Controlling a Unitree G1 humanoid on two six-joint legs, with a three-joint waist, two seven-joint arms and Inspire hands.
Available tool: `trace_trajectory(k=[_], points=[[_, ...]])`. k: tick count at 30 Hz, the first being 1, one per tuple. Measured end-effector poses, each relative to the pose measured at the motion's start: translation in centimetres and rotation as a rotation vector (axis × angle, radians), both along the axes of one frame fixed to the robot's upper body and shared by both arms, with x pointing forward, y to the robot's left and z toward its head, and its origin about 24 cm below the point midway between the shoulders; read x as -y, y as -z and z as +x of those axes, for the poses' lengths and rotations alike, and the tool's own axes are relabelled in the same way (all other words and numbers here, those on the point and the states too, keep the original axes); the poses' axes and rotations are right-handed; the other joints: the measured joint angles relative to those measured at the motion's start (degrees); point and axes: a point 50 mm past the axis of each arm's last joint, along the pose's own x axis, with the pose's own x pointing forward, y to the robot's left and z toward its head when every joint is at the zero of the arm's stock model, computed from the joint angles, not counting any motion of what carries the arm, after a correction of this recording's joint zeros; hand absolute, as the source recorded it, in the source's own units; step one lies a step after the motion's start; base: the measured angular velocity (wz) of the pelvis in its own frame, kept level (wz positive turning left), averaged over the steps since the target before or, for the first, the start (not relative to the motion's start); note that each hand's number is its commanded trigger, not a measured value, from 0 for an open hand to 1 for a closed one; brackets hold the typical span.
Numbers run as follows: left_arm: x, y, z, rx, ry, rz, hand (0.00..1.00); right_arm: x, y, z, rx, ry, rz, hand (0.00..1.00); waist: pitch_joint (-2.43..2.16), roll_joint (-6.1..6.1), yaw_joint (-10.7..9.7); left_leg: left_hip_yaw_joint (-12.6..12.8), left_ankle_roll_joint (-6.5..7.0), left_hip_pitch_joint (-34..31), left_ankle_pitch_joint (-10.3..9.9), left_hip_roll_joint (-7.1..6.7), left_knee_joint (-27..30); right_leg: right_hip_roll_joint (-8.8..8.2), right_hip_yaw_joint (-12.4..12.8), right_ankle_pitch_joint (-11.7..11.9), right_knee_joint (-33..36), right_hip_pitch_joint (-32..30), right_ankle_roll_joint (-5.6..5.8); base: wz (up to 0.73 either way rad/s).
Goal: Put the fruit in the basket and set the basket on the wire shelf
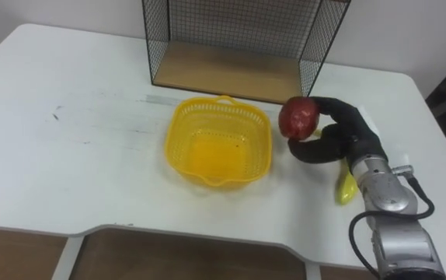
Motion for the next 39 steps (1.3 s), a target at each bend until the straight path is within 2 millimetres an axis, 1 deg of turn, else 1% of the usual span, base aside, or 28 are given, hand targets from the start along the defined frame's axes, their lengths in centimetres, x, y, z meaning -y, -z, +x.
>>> trace_trajectory(k=[4, 7, 12, 16, 20, 22, 26, 28, 29, 30, 31, 33, 39], points=[[0.0, 0.0, 0.2, 0.003, 0.001, -0.001, 0.00, -0.3, -0.5, 0.1, 0.026, -0.009, -0.004, 1.00, -0.02, -0.03, 0.17, 0.01, 0.00, 0.02, 0.00, 0.00, -0.13, 0.02, -0.22, 0.00, 0.01, 0.00, 0.00, 0.00], [0.0, 0.0, 0.1, 0.001, 0.002, -0.001, 0.00, -1.0, -1.2, 0.3, 0.051, -0.039, -0.040, 1.00, -0.04, -0.04, 0.25, 0.11, 0.00, 0.01, 0.00, 0.00, -0.22, 0.05, -0.16, 0.00, 0.05, -0.11, 0.00, 0.00], [0.1, 0.0, 0.3, 0.006, 0.005, -0.012, 0.00, -2.3, -3.0, 0.5, 0.118, -0.111, -0.085, 1.00, -0.11, -0.13, 0.15, 0.09, 0.00, -0.33, 0.00, 0.00, -0.21, 0.06, -0.11, 0.00, 0.10, -0.55, 0.00, 0.00], [0.2, 0.1, 0.1, -0.008, 0.002, -0.025, 0.00, -2.8, -3.8, 0.5, 0.149, -0.150, -0.095, 1.00, -0.13, -0.17, 0.48, 0.10, 0.00, -0.34, 0.00, 0.00, -0.17, 0.08, 0.01, 0.00, 0.11, -0.62, 0.00, 0.00], [0.2, 0.2, 0.6, -0.005, 0.002, -0.028, 0.00, -2.9, -3.9, 0.5, 0.142, -0.167, -0.139, 1.00, -0.14, -0.18, 1.37, 0.05, 0.00, -0.60, 0.00, 0.01, -0.02, 0.07, 0.02, 0.02, 0.24, -0.83, -0.03, 0.00], [0.3, 0.2, 0.8, -0.002, 0.003, -0.029, 0.00, -3.2, -3.9, 0.5, 0.132, -0.193, -0.157, 1.00, -0.10, -0.13, 1.50, 0.01, 0.00, -0.73, 0.00, 0.01, 0.03, 0.06, -0.01, 0.02, 0.36, -0.95, -0.03, 0.00], [0.3, 0.2, 1.3, 0.008, 0.005, -0.029, 0.00, -4.3, -4.1, 0.5, 0.131, -0.270, -0.177, 1.00, -0.10, -0.18, 2.01, 0.23, -0.02, -1.09, 0.02, 0.03, -0.14, 0.04, 0.19, 0.02, 0.88, -1.74, -0.03, -0.03], [0.3, 0.2, 1.7, 0.017, 0.008, -0.029, 0.00, -4.5, -4.0, 0.5, 0.119, -0.292, -0.178, 1.00, 0.02, -0.34, 2.37, 0.26, -0.02, -1.08, 0.02, 0.02, -0.17, 0.02, 0.21, 0.02, 0.87, -1.77, -0.03, 0.00], [0.2, 0.2, 2.0, 0.025, 0.010, -0.028, 0.00, -4.6, -4.0, 0.5, 0.115, -0.300, -0.177, 0.85, 0.18, -0.51, 2.70, 0.27, -0.02, -1.09, 0.02, 0.02, -0.21, 0.02, 0.20, 0.02, 0.87, -1.78, -0.03, 0.00], [0.2, 0.1, 2.3, 0.032, 0.012, -0.027, 0.00, -4.6, -4.0, 0.5, 0.114, -0.303, -0.177, 0.60, 0.30, -0.67, 2.85, 0.25, -0.02, -1.09, 0.02, 0.03, -0.24, 0.03, 0.17, 0.02, 0.87, -1.80, -0.03, 0.00], [0.2, 0.1, 2.4, 0.033, 0.012, -0.026, 0.00, -4.6, -4.0, 0.5, 0.112, -0.306, -0.178, 0.52, 0.29, -0.71, 2.88, 0.23, -0.02, -1.10, 0.02, 0.03, -0.26, 0.03, 0.17, 0.02, 0.86, -1.80, -0.03, 0.00], [0.2, 0.1, 2.4, 0.034, 0.012, -0.026, 0.00, -4.6, -3.9, 0.5, 0.106, -0.311, -0.190, 0.00, 0.29, -0.73, 3.16, 0.19, -0.02, -1.10, 0.02, 0.02, -0.32, 0.02, 0.15, 0.02, 0.85, -1.80, -0.03, 0.00], [0.2, 0.1, 2.4, 0.034, 0.014, -0.027, 0.00, -5.5, -3.5, 0.4, 0.091, -0.348, -0.210, 0.00, 0.30, -0.66, 3.18, 0.26, -0.01, -1.05, 0.02, 0.03, -0.26, 0.03, 0.30, 0.02, 0.76, -1.81, -0.03, 0.00]])
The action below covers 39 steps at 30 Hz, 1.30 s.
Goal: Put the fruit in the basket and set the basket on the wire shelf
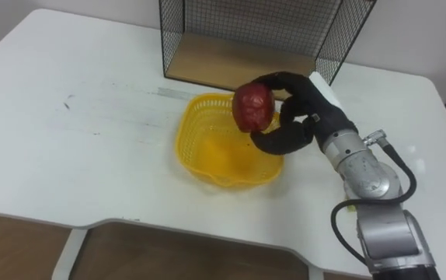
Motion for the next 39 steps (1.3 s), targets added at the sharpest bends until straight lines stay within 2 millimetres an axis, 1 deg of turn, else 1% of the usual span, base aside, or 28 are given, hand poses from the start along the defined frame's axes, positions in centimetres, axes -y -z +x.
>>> trace_trajectory(k=[7, 12, 17, 22, 24, 29, 34, 37, 39], points=[[0.0, 0.0, -0.3, -0.008, -0.002, -0.001, 0.00, -0.2, 0.4, -0.1, -0.037, -0.018, -0.027, 0.00, -0.09, 0.24, 0.02, 0.00, 0.00, -0.03, 0.00, 0.01, 0.27, 0.00, 0.04, 0.01, 0.10, 0.05, -0.02, 0.00], [0.2, 0.1, -0.4, -0.012, -0.004, -0.005, 0.00, -0.3, 0.4, -0.1, -0.038, -0.019, -0.024, 0.00, -0.71, 0.86, 0.00, -0.04, 0.00, 0.06, 0.00, 0.01, 0.36, 0.00, 0.04, 0.05, 0.18, 0.13, -0.08, 0.00], [0.1, 0.1, -0.4, -0.011, -0.004, -0.005, 0.00, -0.3, 0.4, -0.1, -0.038, -0.019, -0.023, 0.00, -0.80, 0.79, 0.01, -0.03, 0.00, 0.12, 0.01, 0.00, 0.41, -0.01, 0.08, 0.07, 0.20, 0.19, -0.11, 0.00], [0.1, 0.1, -0.3, -0.009, -0.007, -0.004, 0.00, -0.3, 0.4, -0.1, -0.038, -0.019, -0.020, 0.00, -0.61, 0.68, -0.05, -0.04, 0.00, 0.12, 0.02, 0.00, 0.40, -0.01, 0.09, 0.07, 0.19, 0.19, -0.11, 0.00], [0.1, 0.1, -0.2, -0.004, -0.018, -0.004, 0.00, -0.3, 0.4, -0.1, -0.038, -0.020, -0.007, 0.00, -0.27, 0.59, -0.14, -0.08, 0.00, 0.08, 0.02, 0.00, 0.38, -0.02, 0.07, 0.07, 0.18, 0.19, -0.11, 0.00], [0.1, 0.1, -0.1, 0.002, -0.022, 0.011, 0.00, -0.3, 0.4, -0.1, -0.038, -0.020, 0.036, 0.00, 0.11, 0.33, -0.48, -0.31, 0.00, -0.16, 0.01, 0.00, -0.05, 0.01, -0.21, 0.07, 0.06, 0.11, -0.11, 0.00], [0.1, 0.1, 0.0, 0.009, -0.021, 0.013, 0.00, -0.2, 0.2, 0.0, -0.023, -0.002, 0.059, 0.00, 0.07, 0.26, -0.59, -0.38, 0.00, -0.27, 0.01, 0.00, 0.23, -0.02, -0.37, 0.07, 0.01, 0.09, -0.11, 0.00], [0.1, 0.0, 0.0, 0.017, -0.020, 0.013, 0.00, 0.0, -0.4, 0.0, 0.009, 0.024, 0.069, 0.00, 0.01, 0.31, -0.69, -0.41, 0.00, -0.26, 0.01, 0.00, 0.27, -0.02, -0.30, 0.07, 0.01, 0.12, -0.11, 0.00], [0.1, 0.0, -0.1, 0.016, -0.023, 0.018, 0.00, 0.6, -1.1, 0.1, 0.050, 0.056, 0.075, 0.00, -0.03, 0.30, -0.84, -0.40, 0.01, -0.13, 0.02, -0.01, 0.24, -0.02, -0.17, 0.07, 0.00, 0.24, -0.11, 0.00]])
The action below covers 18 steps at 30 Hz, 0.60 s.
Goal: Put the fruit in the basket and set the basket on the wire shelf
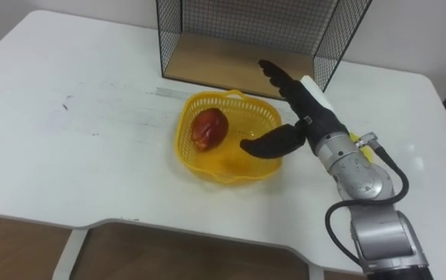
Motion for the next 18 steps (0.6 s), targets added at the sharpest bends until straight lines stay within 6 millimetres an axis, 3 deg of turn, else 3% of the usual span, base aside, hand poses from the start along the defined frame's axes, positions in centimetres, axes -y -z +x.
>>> trace_trajectory(k=[12, 15, 18], points=[[0.2, 0.1, -1.1, -0.019, -0.025, 0.025, 0.00, 4.0, -2.4, -0.2, 0.190, 0.307, 0.025, 0.00, -0.25, 0.13, -1.85, 0.48, 0.00, 1.09, 0.03, 0.01, -0.23, 0.02, 0.39, 0.04, 0.08, 0.86, -0.03, -0.01], [0.2, 0.1, -1.7, -0.032, -0.029, 0.025, 0.00, 5.0, -2.4, -0.3, 0.211, 0.380, 0.033, 0.00, -0.62, 0.38, -2.50, 0.45, 0.00, 1.19, 0.03, 0.02, -0.33, 0.10, 0.59, 0.04, 0.09, 0.87, -0.03, 0.00], [0.2, 0.2, -2.1, -0.040, -0.032, 0.026, 0.00, 5.8, -1.7, -0.4, 0.206, 0.449, 0.070, 0.00, -0.61, 0.40, -2.68, 0.45, 0.00, 1.22, 0.03, 0.01, -0.31, 0.11, 0.90, 0.04, 0.08, 0.86, -0.03, 0.00]])
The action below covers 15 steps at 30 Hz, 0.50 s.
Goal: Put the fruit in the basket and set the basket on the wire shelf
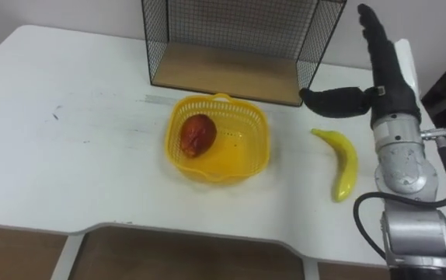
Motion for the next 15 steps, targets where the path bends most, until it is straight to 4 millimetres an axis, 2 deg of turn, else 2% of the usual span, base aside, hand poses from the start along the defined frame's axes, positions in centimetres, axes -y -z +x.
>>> trace_trajectory(k=[9, 15], points=[[0.0, 0.0, 0.0, -0.017, -0.006, 0.006, 0.00, 1.5, 2.5, -0.1, -0.068, 0.110, 0.112, 0.00, 0.43, 0.08, 0.07, -0.02, 0.00, -0.23, 0.00, -0.01, -0.22, 0.00, -0.16, 0.00, -0.07, -0.28, 0.01, 0.00], [0.0, 0.0, 0.0, -0.026, -0.010, 0.000, 0.00, 1.9, 3.1, 0.4, -0.091, 0.146, 0.128, 0.00, 0.31, -0.74, 0.04, -0.11, 0.00, -1.02, 0.00, -0.02, 0.30, 0.00, -0.09, -0.01, -0.08, -1.04, 0.01, 0.00]])
